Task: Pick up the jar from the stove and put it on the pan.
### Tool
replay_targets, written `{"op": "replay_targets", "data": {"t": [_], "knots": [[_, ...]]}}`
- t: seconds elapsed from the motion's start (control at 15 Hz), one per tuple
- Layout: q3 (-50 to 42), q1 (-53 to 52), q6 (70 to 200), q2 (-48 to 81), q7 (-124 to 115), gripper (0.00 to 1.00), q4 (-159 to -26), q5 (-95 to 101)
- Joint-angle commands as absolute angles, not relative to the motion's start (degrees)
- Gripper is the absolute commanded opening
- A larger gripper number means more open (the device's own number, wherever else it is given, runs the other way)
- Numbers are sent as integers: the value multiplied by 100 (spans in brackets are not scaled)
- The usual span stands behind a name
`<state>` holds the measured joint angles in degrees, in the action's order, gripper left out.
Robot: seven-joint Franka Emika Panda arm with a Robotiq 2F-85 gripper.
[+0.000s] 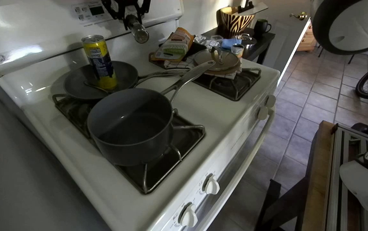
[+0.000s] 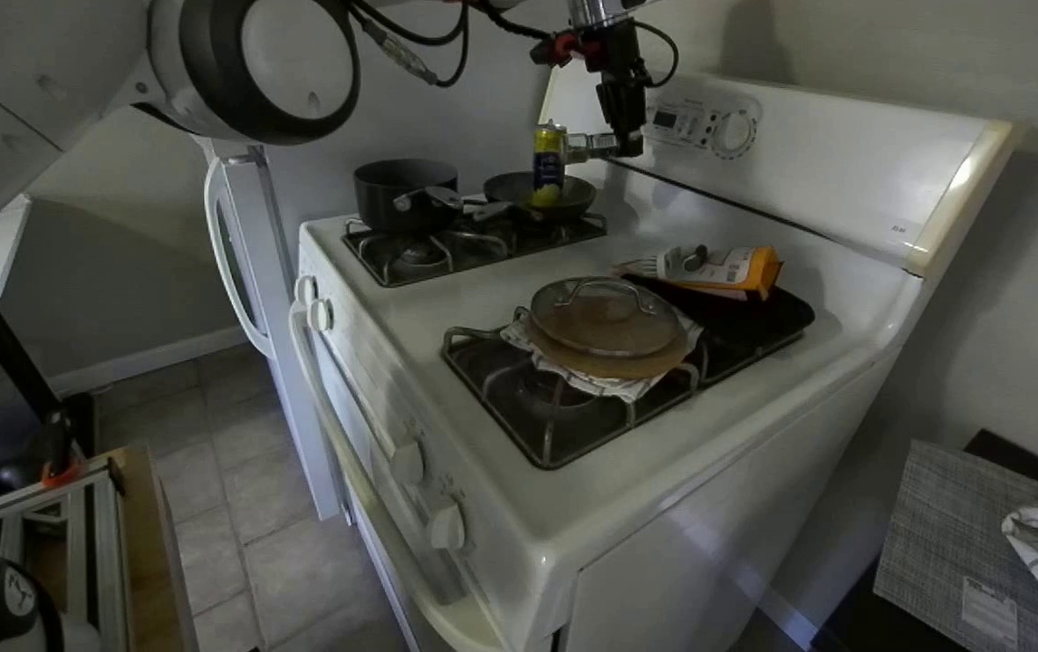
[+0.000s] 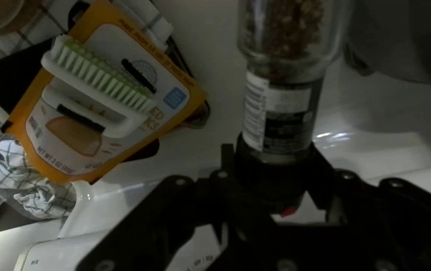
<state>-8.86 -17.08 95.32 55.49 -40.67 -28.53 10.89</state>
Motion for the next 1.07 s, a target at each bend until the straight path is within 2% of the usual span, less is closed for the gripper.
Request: {"op": "replay_targets", "data": {"t": [0.0,0.07,0.13,0.67,1.0], "knots": [[-902,-1758,9433,5822,-4052,22,-1923,1212],[-919,-1782,9481,5826,-4014,22,-1844,1243],[-959,-1859,9875,5434,-4092,22,-2496,1294],[-865,-2064,10643,5432,-3233,22,-2394,1382],[-624,-2314,10689,5454,-2282,22,-2395,1244]]}}
